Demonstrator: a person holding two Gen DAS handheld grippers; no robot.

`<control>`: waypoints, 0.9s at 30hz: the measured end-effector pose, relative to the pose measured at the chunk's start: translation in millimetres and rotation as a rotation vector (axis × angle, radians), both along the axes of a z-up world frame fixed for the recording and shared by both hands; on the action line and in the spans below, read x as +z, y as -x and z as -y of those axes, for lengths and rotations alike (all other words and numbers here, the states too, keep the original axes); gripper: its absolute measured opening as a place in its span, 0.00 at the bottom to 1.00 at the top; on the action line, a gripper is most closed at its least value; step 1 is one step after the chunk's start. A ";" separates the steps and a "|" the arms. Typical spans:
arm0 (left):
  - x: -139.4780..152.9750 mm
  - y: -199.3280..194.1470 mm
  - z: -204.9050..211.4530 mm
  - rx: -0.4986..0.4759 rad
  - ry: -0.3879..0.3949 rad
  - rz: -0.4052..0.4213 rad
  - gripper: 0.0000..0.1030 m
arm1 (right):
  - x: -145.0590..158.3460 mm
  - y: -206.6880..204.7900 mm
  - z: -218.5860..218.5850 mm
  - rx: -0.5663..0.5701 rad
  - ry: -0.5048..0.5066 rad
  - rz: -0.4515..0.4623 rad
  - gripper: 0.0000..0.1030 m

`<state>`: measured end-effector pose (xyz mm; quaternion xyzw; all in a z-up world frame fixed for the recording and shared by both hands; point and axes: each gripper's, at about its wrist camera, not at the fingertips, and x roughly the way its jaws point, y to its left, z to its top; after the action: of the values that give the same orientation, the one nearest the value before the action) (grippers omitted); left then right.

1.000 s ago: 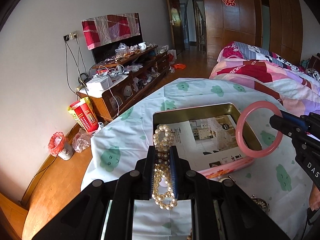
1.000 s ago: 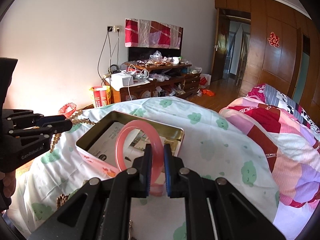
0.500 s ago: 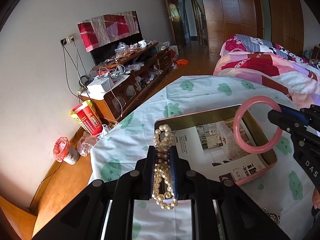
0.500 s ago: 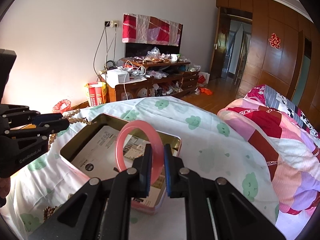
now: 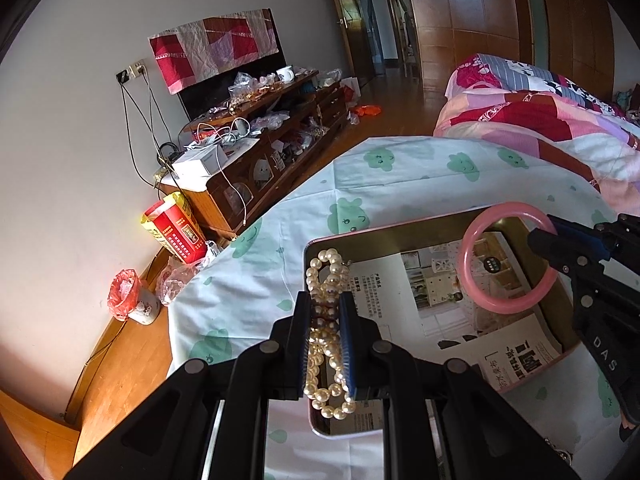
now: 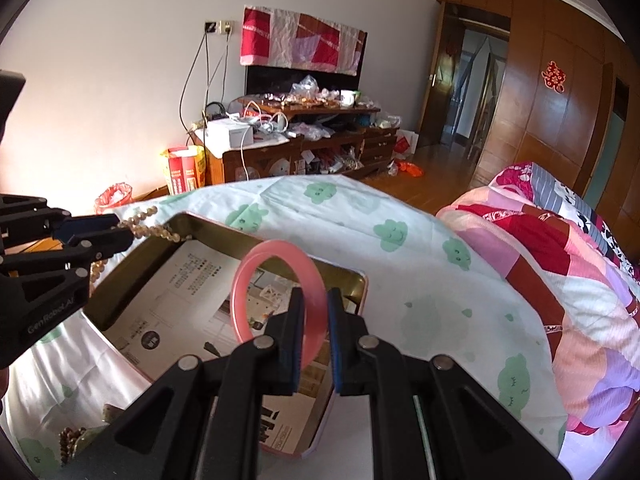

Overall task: Organize jewelry
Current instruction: 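Carry both items over the pink tin and open both tools to drop them inside, then grasp the green jade bangle with the left tool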

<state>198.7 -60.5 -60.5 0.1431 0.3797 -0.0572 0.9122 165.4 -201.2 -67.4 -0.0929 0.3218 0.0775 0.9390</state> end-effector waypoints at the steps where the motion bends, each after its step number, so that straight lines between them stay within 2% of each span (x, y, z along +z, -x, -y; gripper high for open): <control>1: -2.2 -2.5 0.9 0.001 -0.005 -0.004 0.13 | -2.2 -1.7 -0.4 -0.002 0.003 -0.005 0.13; 7: -13.0 -10.6 5.1 -0.007 -0.005 -0.029 0.14 | -12.5 -7.5 -1.1 -0.007 0.011 -0.033 0.13; 8: -13.7 -10.8 5.9 -0.005 -0.015 -0.028 0.17 | -13.8 -7.3 -1.0 -0.003 0.008 -0.037 0.16; 9: -13.6 -9.9 6.7 0.003 -0.031 -0.020 0.28 | -14.0 -6.2 -0.8 -0.007 0.016 -0.032 0.20; 10: -12.7 -8.9 6.9 0.005 -0.034 -0.011 0.38 | -13.3 -4.7 0.0 -0.011 0.019 -0.025 0.32; 11: -11.1 -7.1 6.3 0.013 -0.038 0.007 0.60 | -12.5 -3.5 1.2 -0.013 0.014 -0.022 0.42; 12: -8.6 -4.0 4.8 0.026 -0.045 0.033 0.75 | -11.7 -2.2 2.2 -0.017 0.009 -0.018 0.46; 13: -5.7 -0.1 3.2 0.035 -0.049 0.058 0.78 | -11.0 -0.9 3.2 -0.022 0.007 -0.014 0.50; 20: 1.9 36.1 -20.4 0.054 0.012 0.053 0.78 | -7.1 26.6 12.0 -0.053 0.021 -0.001 0.51; 27: -9.9 83.5 -43.7 0.107 0.080 -0.005 0.78 | -14.6 75.3 24.7 -0.060 -0.002 -0.016 0.51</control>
<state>115.2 -16.8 -70.3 0.0858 0.3865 -0.0237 0.9180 90.1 -225.9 -82.0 -0.0817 0.3319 0.0502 0.9384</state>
